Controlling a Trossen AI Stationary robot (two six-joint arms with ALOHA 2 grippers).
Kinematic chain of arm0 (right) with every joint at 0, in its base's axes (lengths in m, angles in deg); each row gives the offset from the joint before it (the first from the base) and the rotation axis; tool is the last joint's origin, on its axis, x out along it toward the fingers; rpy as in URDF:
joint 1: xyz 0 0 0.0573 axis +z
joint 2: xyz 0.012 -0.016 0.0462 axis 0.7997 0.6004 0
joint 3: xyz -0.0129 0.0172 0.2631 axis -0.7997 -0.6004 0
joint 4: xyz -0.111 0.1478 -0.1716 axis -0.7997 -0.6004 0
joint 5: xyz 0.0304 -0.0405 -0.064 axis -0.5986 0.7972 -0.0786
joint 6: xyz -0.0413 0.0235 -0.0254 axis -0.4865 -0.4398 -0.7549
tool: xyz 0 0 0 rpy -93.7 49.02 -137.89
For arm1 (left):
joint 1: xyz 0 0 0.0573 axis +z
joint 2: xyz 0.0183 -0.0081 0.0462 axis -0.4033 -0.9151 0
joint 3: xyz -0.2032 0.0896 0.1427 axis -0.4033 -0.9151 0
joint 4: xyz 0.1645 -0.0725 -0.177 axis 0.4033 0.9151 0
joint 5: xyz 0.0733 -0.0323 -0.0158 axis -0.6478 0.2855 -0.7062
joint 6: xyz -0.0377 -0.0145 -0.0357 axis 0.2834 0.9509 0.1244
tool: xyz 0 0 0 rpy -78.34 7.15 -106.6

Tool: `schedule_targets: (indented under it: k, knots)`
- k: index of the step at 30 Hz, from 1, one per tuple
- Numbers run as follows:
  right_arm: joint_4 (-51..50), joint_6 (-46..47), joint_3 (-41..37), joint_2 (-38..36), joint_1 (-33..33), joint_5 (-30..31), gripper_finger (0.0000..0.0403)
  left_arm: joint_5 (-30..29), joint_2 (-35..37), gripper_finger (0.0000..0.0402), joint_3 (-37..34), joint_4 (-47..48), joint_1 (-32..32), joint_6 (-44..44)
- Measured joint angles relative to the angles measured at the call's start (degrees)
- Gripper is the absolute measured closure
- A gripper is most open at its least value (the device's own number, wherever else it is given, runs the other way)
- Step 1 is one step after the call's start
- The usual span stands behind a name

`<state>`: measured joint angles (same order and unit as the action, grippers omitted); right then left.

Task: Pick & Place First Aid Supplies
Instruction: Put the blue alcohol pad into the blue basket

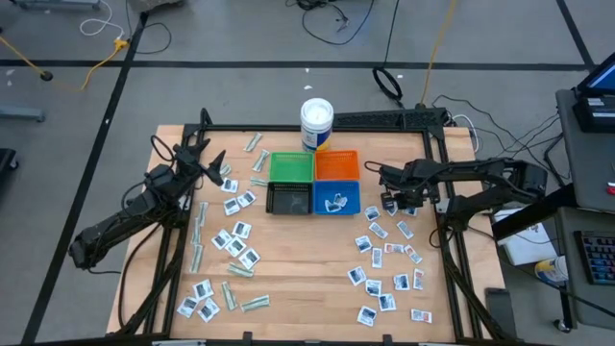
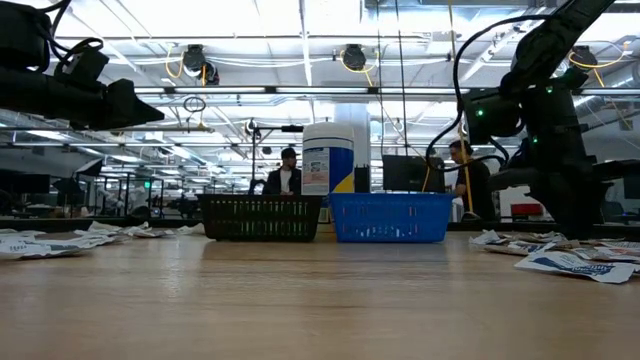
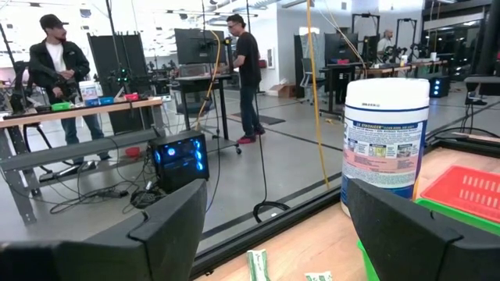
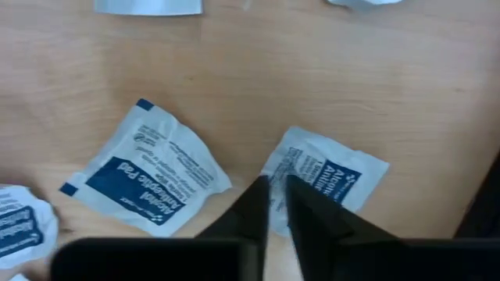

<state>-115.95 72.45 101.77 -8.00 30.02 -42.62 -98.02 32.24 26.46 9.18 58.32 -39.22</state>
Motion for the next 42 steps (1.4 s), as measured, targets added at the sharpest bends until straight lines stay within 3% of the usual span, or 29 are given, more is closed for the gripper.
schedule_targets:
  k: [3, 14, 26, 32, 37, 42]
  knots:
    - [0.0, 0.0, 0.0, 0.0, 0.0, 0.0, 0.0397, 0.0, 0.0, 0.0094, 0.0, 0.0, 0.0, 0.0]
    - [-0.2, 0.4, -0.1, -0.7, 0.0, -1.2, 0.0396, 0.0, 0.0, 0.0094, 0.0, 0.0, 0.0, 0.0]
    - [-6.2, -2.7, 3.4, -2.4, 0.0, -1.3, 0.0292, 0.0, 0.0, 0.0094, 0.0, 0.0, 0.0, 0.0]
    - [-10.2, -14.6, 3.5, -2.4, -0.7, -1.2, 0.0273, 0.0, 0.0, 0.0094, 0.0, 0.0, 0.0, 0.0]
    - [-10.0, -29.6, 3.5, -2.4, -1.0, -1.2, 0.0279, 0.0, 0.0, 0.0094, 0.0, 0.0, 0.0, 0.0]
    - [-9.9, -38.7, 3.5, -2.3, -1.0, -1.2, 0.0288, 0.0, 0.0, 0.0094, 0.0, 0.0, 0.0, 0.0]
